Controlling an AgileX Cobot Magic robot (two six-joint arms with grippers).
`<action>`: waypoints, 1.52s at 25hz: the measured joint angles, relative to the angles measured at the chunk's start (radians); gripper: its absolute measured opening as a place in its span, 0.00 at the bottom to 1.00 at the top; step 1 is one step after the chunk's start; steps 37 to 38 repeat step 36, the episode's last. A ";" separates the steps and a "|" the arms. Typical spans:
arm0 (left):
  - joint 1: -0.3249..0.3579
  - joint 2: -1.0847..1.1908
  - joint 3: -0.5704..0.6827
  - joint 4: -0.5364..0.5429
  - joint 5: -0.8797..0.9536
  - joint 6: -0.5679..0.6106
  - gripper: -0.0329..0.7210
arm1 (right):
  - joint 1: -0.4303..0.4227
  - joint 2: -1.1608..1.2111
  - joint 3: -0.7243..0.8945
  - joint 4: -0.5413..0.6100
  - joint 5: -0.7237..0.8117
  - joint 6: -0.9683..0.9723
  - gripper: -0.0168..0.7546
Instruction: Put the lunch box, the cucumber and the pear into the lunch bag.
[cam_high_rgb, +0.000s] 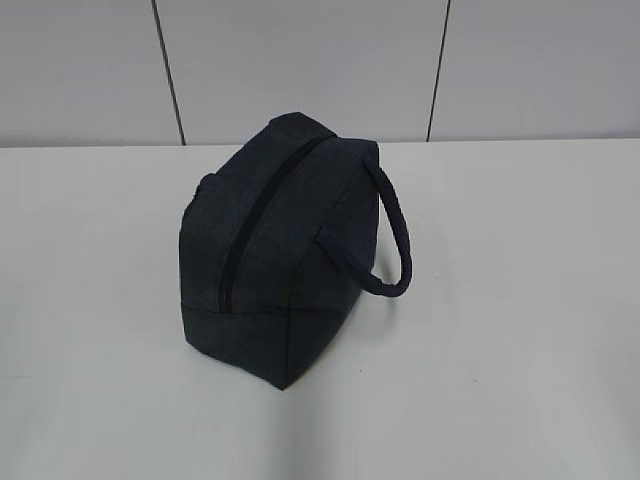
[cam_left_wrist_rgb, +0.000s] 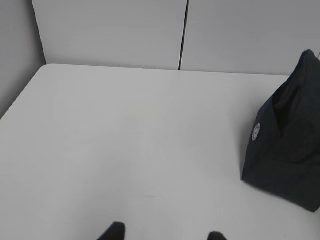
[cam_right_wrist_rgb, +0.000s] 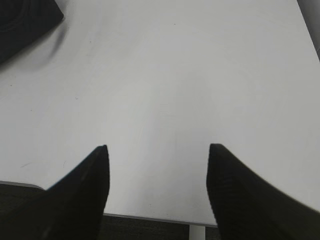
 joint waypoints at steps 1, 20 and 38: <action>0.000 0.000 0.000 0.000 0.000 0.000 0.45 | 0.000 0.000 0.000 0.000 0.000 0.000 0.64; 0.002 0.000 0.000 0.000 0.000 0.000 0.40 | 0.002 0.000 0.000 -0.003 0.000 0.000 0.64; 0.002 0.000 0.000 0.000 0.000 0.000 0.40 | 0.002 -0.001 0.000 -0.006 0.000 0.000 0.64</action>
